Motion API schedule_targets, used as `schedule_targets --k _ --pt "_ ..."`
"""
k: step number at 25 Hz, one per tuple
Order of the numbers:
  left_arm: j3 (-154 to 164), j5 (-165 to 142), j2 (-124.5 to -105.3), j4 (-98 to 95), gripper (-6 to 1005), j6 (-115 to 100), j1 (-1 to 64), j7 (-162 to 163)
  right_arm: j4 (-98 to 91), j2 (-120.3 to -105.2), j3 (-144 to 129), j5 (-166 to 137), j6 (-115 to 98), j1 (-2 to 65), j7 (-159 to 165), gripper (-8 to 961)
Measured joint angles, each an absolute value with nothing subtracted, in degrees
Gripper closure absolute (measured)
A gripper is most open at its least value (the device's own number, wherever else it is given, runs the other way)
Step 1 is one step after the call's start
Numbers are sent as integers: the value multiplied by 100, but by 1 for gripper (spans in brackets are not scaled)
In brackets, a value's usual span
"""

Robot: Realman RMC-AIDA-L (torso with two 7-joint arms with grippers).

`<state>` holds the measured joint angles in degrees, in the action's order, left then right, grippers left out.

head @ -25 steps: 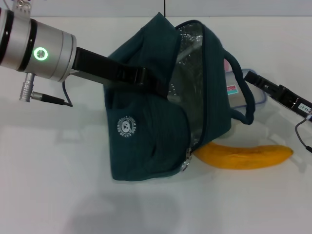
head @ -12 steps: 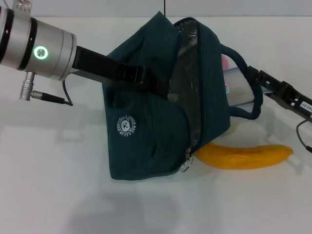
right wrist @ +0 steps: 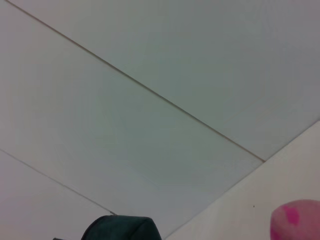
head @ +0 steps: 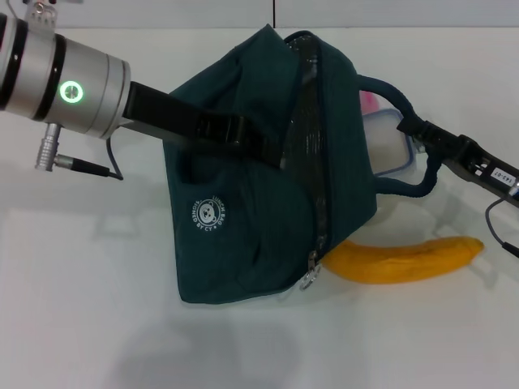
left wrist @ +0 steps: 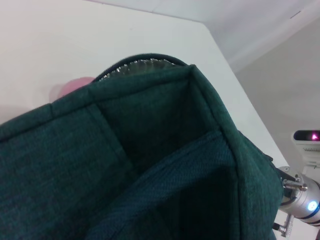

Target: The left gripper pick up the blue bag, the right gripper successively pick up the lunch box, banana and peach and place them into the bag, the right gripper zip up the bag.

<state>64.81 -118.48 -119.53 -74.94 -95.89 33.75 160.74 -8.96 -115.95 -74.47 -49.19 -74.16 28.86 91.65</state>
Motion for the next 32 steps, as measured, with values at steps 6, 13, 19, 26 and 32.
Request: schedule_targets --k 6,13,19,26,32 --pt "6421 -11893 -11936 -7415 959 -9576 3334 16027 -890 -11603 -7413 -4886 -7401 2829 9171 443" --pt "6202 -11901 -11939 -7236 959 -9571 3315 15887 -891 -11594 -7432 -4894 -7458 2802 9164 541" --pt "6220 -11885 -11944 -7233 959 -9573 3313 15867 -931 -11586 -7485 -4917 -7598 2817 9113 539" --pt "6223 -11883 -11944 -7225 959 -9579 3313 15864 -886 -11584 -7484 -4895 -7515 2800 9121 435" --pt "6169 -11907 -11916 -7116 959 -9567 3308 15809 -886 -11584 -7489 -4882 -7532 2802 9121 289"
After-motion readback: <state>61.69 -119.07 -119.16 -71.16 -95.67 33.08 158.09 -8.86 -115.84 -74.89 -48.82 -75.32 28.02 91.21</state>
